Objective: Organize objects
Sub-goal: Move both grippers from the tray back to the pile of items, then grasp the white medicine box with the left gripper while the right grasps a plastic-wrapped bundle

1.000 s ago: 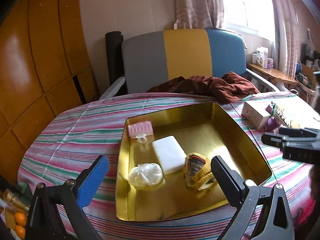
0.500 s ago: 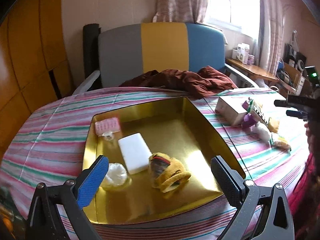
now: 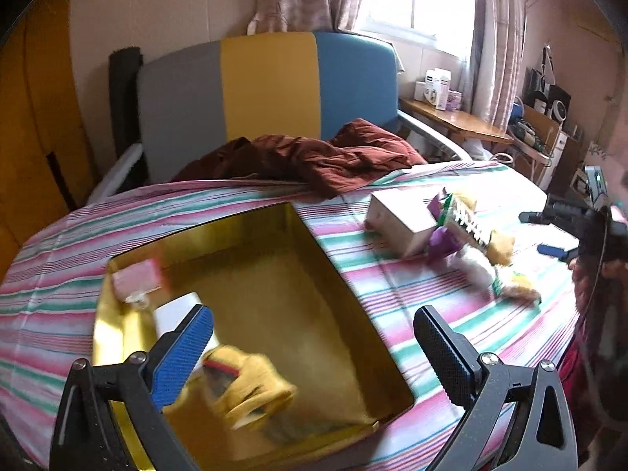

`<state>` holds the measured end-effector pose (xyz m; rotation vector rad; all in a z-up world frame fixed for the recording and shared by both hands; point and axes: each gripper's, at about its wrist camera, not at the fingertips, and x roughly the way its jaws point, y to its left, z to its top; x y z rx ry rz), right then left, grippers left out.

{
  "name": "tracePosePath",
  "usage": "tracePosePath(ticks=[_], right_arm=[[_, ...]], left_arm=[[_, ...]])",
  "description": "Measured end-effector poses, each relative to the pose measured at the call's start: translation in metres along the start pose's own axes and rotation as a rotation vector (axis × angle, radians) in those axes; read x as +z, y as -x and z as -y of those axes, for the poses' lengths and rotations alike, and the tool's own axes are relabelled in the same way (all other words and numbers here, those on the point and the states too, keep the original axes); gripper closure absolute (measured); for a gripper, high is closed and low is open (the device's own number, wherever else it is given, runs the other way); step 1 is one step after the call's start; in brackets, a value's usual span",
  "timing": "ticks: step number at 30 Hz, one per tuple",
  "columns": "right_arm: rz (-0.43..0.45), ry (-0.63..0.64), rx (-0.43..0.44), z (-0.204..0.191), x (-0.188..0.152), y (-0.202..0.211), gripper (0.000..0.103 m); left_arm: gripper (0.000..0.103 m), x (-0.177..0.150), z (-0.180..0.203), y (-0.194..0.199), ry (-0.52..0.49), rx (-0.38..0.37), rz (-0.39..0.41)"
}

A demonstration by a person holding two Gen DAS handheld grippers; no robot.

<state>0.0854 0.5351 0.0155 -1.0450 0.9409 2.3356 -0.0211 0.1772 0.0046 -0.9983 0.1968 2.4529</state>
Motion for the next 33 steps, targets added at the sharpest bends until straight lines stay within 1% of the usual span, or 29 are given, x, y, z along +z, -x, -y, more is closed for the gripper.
tracePosePath(ticks=[5,7,13,16,21,23,25,26,33], right_arm=[[-0.027,0.013,0.031,-0.005,-0.002,-0.004,0.021],[-0.034,0.013,0.043,-0.005,-0.002,-0.004,0.021],[-0.062,0.03,0.072,-0.01,-0.004,-0.008,0.02],[-0.071,0.046,0.076,-0.013,-0.005,-0.008,0.02],[-0.084,0.054,0.082,-0.015,-0.007,-0.01,0.02],[-0.09,0.054,0.083,-0.016,-0.007,-0.012,0.02],[-0.097,0.056,0.086,-0.016,-0.008,-0.013,0.02],[-0.1,0.059,0.087,-0.017,-0.008,-0.013,0.02],[-0.106,0.071,0.091,-0.019,-0.009,-0.013,0.02]], left_arm=[[0.0,0.029,0.02,-0.024,-0.012,-0.031,-0.02],[0.0,0.04,0.028,-0.037,-0.011,-0.054,-0.041],[0.0,0.069,0.043,-0.082,0.046,-0.102,-0.122],[0.0,0.081,0.051,-0.1,0.06,-0.117,-0.143],[0.0,0.098,0.064,-0.141,0.08,-0.125,-0.193],[0.0,0.102,0.069,-0.157,0.094,-0.117,-0.223],[0.0,0.106,0.072,-0.174,0.116,-0.133,-0.253],[0.0,0.108,0.075,-0.181,0.125,-0.129,-0.266],[0.0,0.122,0.093,-0.219,0.123,-0.113,-0.3]])
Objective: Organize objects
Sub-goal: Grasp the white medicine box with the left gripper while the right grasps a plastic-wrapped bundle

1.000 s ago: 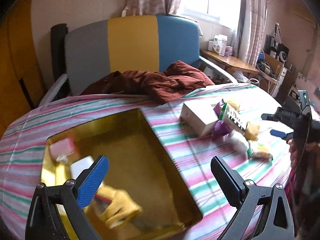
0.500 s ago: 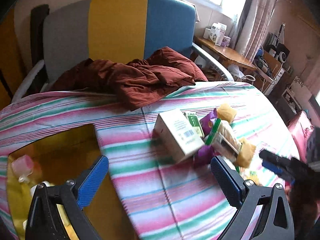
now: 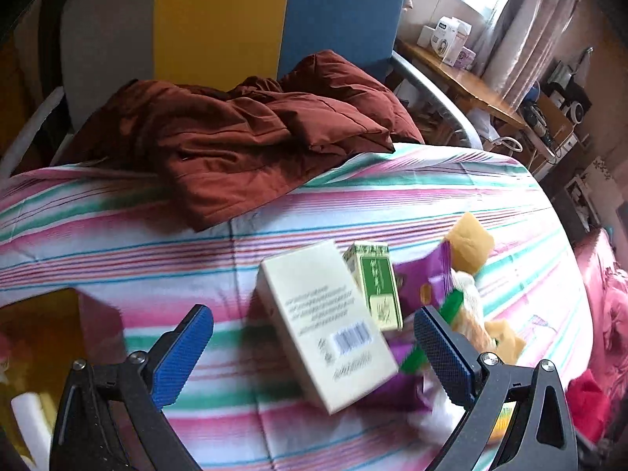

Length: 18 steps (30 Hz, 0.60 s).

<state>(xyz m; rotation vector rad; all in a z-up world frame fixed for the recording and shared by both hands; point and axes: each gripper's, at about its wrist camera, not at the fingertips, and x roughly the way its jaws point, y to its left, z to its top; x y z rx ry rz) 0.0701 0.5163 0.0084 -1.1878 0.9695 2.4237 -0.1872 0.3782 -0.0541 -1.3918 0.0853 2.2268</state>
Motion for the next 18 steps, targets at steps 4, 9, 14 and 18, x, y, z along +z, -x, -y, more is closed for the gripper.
tracePosePath(ticks=[4,9,14,18], right_arm=[[0.003,-0.01,-0.006,0.002,0.0,0.0,0.02],[0.009,-0.022,-0.021,0.003,0.001,0.0,0.02],[0.004,-0.031,-0.056,0.006,0.001,-0.003,0.02],[0.038,-0.088,-0.072,0.018,0.003,0.003,0.02]], left_arm=[[0.0,0.009,0.002,-0.018,0.002,0.011,-0.021],[0.024,0.001,-0.013,-0.034,0.028,0.001,-0.068],[0.042,-0.017,-0.028,-0.031,0.059,-0.067,-0.075],[0.049,-0.031,-0.01,-0.017,-0.041,-0.034,-0.043]])
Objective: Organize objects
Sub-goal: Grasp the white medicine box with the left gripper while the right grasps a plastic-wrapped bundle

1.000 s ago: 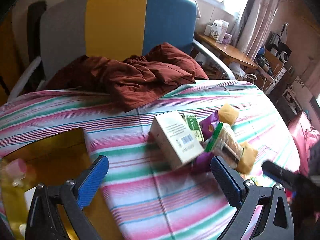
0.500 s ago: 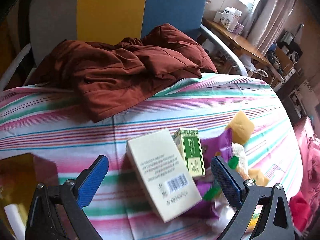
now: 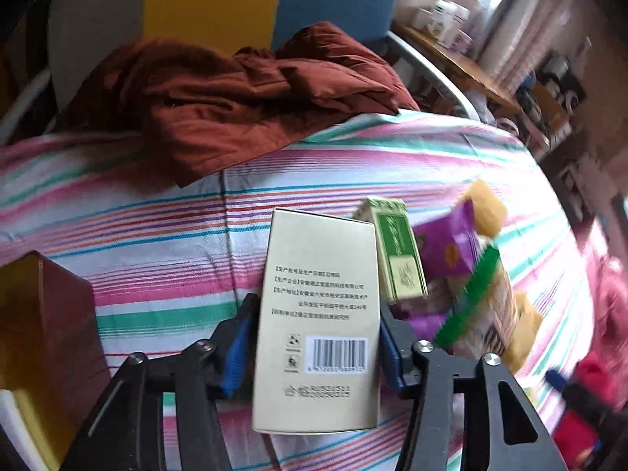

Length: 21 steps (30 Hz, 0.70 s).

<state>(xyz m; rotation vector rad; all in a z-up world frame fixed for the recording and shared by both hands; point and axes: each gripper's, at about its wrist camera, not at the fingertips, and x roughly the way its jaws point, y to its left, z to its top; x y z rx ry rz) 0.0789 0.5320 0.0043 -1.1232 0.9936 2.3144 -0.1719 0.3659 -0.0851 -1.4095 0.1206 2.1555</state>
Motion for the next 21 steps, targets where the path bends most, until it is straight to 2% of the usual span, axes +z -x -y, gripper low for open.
tracePosePath(ticks=[4,12,16,19,21], right_arm=[[-0.006,-0.003,-0.002,0.0,0.001,-0.002,0.02],[-0.064,0.139,-0.021,-0.027,-0.011,-0.016,0.02],[-0.09,0.222,-0.069,-0.042,-0.019,-0.026,0.02],[-0.116,0.296,-0.117,-0.054,-0.025,-0.036,0.025],[-0.077,0.32,-0.186,-0.063,-0.03,-0.042,0.025]], left_arm=[[0.05,-0.019,0.003,0.01,-0.021,-0.013,0.006],[0.051,-0.055,0.002,0.043,-0.025,-0.058,0.032],[0.051,-0.073,0.005,0.061,-0.043,-0.088,0.055],[0.051,-0.084,0.006,0.078,-0.055,-0.112,0.08],[0.051,-0.09,0.004,0.089,-0.055,-0.124,0.099]])
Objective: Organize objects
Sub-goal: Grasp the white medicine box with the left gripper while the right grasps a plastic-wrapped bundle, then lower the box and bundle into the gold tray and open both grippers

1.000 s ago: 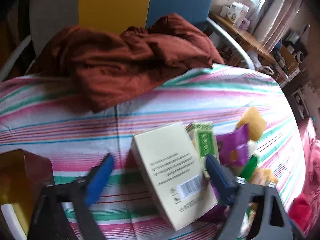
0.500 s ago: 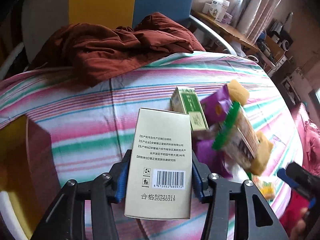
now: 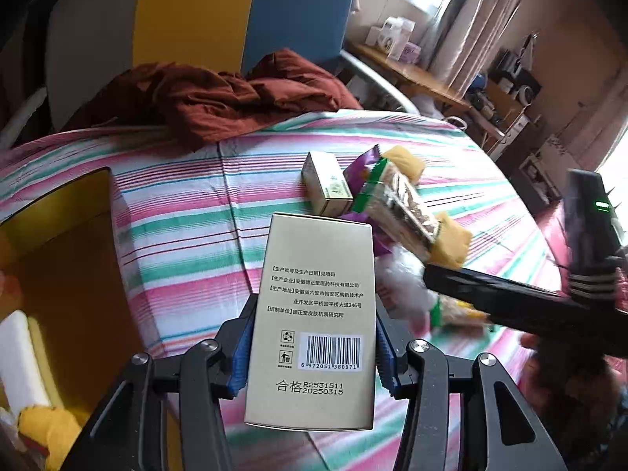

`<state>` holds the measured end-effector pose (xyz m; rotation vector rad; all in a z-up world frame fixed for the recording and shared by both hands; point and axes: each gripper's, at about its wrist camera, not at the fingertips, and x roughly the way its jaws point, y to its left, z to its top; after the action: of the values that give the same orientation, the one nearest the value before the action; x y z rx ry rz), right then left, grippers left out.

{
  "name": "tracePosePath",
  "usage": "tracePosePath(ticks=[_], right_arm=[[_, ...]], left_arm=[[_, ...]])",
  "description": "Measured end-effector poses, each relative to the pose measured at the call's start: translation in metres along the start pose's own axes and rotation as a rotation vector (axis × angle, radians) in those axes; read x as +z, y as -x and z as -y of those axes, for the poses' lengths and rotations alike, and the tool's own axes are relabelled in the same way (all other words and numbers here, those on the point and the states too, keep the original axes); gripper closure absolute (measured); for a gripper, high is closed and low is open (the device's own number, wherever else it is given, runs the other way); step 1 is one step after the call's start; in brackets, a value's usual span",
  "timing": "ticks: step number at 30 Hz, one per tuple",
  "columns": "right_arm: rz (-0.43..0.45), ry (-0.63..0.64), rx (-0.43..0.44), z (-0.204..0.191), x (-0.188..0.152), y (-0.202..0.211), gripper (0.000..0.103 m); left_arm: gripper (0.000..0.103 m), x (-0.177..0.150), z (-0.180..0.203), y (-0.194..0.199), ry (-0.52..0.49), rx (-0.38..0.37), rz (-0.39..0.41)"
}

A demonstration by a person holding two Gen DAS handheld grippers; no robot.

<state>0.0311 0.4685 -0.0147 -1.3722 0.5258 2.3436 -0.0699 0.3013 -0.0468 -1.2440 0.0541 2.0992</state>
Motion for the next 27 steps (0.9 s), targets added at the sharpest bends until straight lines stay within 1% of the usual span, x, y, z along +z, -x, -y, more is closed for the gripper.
tracePosePath(ticks=[2,4,5,6,7,8,9,11,15,18,20,23,27], right_arm=[[0.007,0.055,-0.048,-0.009,0.0,-0.004,0.025],[-0.003,0.101,-0.09,-0.015,0.001,-0.012,0.028],[-0.013,0.125,-0.108,-0.019,0.001,-0.017,0.033],[-0.028,0.154,-0.123,-0.023,0.001,-0.024,0.043],[-0.035,0.166,-0.134,-0.025,0.002,-0.028,0.049],[-0.04,0.18,-0.149,-0.026,0.001,-0.03,0.06],[-0.042,0.196,-0.166,-0.027,0.0,-0.032,0.065],[-0.046,0.204,-0.159,-0.027,-0.003,-0.03,0.066],[-0.042,0.217,-0.078,-0.035,-0.011,-0.018,0.067],[-0.036,0.21,-0.013,-0.041,-0.019,-0.007,0.067],[-0.02,0.208,0.01,-0.048,-0.023,0.001,0.067],[0.0,0.22,0.033,-0.059,-0.037,0.012,0.067],[0.039,0.229,0.075,-0.079,-0.049,0.028,0.067]], left_arm=[[0.051,-0.006,-0.001,0.013,0.0,-0.01,0.019],[0.051,-0.011,-0.003,0.022,0.002,-0.02,0.03],[0.051,-0.014,-0.004,0.027,0.003,-0.022,0.038],[0.051,-0.018,-0.006,0.034,0.003,-0.026,0.045],[0.051,-0.02,-0.007,0.038,0.004,-0.029,0.049],[0.051,-0.022,-0.009,0.042,0.007,-0.031,0.054],[0.051,-0.025,-0.011,0.046,0.013,-0.033,0.057],[0.051,-0.031,-0.018,0.057,0.028,-0.046,0.07],[0.051,-0.041,-0.03,0.077,0.051,-0.045,0.099],[0.051,-0.049,-0.043,0.096,0.068,-0.031,0.131],[0.051,-0.054,-0.053,0.107,0.086,-0.022,0.146],[0.051,-0.062,-0.073,0.127,0.121,-0.005,0.177],[0.051,-0.075,-0.108,0.154,0.196,0.027,0.22]])
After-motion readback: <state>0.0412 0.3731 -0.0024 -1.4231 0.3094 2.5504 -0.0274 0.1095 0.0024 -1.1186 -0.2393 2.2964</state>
